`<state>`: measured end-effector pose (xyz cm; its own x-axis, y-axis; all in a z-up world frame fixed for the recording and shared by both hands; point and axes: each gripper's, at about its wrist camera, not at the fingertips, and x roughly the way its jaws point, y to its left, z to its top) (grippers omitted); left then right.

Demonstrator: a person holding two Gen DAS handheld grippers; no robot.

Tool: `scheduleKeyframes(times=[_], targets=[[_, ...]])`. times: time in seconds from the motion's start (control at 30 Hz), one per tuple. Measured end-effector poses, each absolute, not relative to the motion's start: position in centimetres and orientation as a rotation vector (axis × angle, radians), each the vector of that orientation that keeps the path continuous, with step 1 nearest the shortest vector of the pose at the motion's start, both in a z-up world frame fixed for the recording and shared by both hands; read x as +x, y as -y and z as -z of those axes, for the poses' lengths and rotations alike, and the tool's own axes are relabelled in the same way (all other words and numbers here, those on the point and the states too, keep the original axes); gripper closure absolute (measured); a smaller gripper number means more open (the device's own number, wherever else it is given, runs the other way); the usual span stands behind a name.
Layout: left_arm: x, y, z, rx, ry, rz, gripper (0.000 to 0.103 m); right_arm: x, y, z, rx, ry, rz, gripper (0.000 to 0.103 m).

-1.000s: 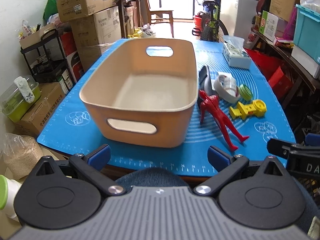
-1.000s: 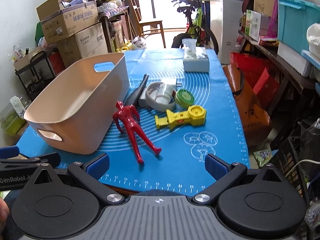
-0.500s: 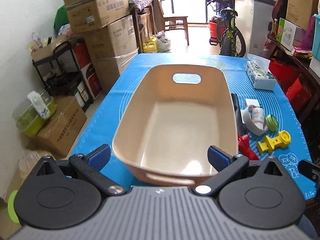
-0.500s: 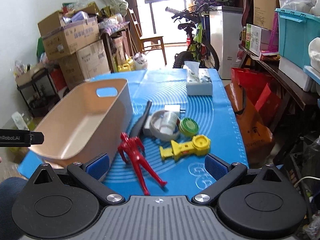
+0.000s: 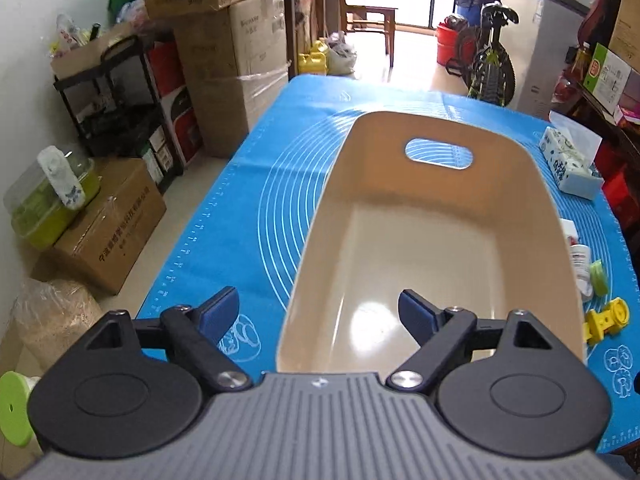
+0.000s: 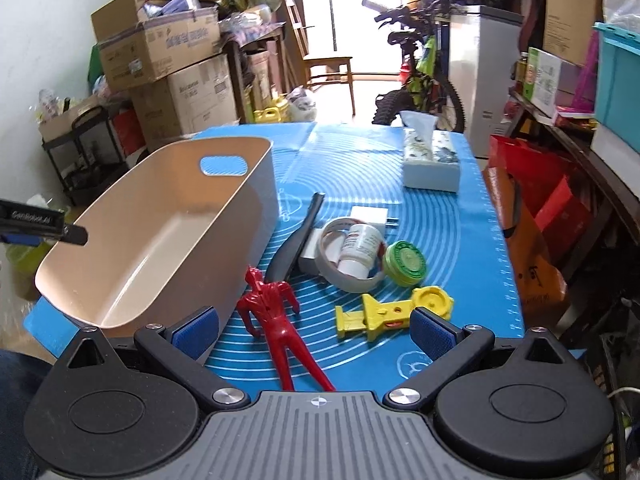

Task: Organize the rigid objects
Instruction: 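Grasp the beige basket rim with the left tool while the right tool approaches the red figure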

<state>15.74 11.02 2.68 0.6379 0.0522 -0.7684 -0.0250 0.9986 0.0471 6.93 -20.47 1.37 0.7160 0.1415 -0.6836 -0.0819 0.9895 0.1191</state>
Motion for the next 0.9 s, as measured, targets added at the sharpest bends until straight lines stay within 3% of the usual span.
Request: scheduleKeyframes(times=[0.37,0.47,0.57,0.77,0.9], targets=[[16.4,-12.6,0.0,0.029,-0.935,-0.007,0.032,9.8,19.7,1.4,0.067,-0.848,-0.160,0.005],[16.8,-13.1,0.2,-0.039,-0.966,0.004,0.046,10.4,19.3,2.3,0.046,-0.895,-0.191,0.008],[17.1,-13.1,0.3,-0.034,-0.970,-0.002,0.051,11.1,18.6,3.2,0.004,-0.926,-0.205,0.010],[17.6,-13.7,1.3,-0.031,-1.012,-0.025,0.081,12.6,17.4,4.2,-0.045,-0.955,-0.221,0.012],[17.5,-13.9,1.3,-0.043,-1.011,-0.019,0.085,13.2,16.8,4.5,-0.069,-0.966,-0.226,0.013]])
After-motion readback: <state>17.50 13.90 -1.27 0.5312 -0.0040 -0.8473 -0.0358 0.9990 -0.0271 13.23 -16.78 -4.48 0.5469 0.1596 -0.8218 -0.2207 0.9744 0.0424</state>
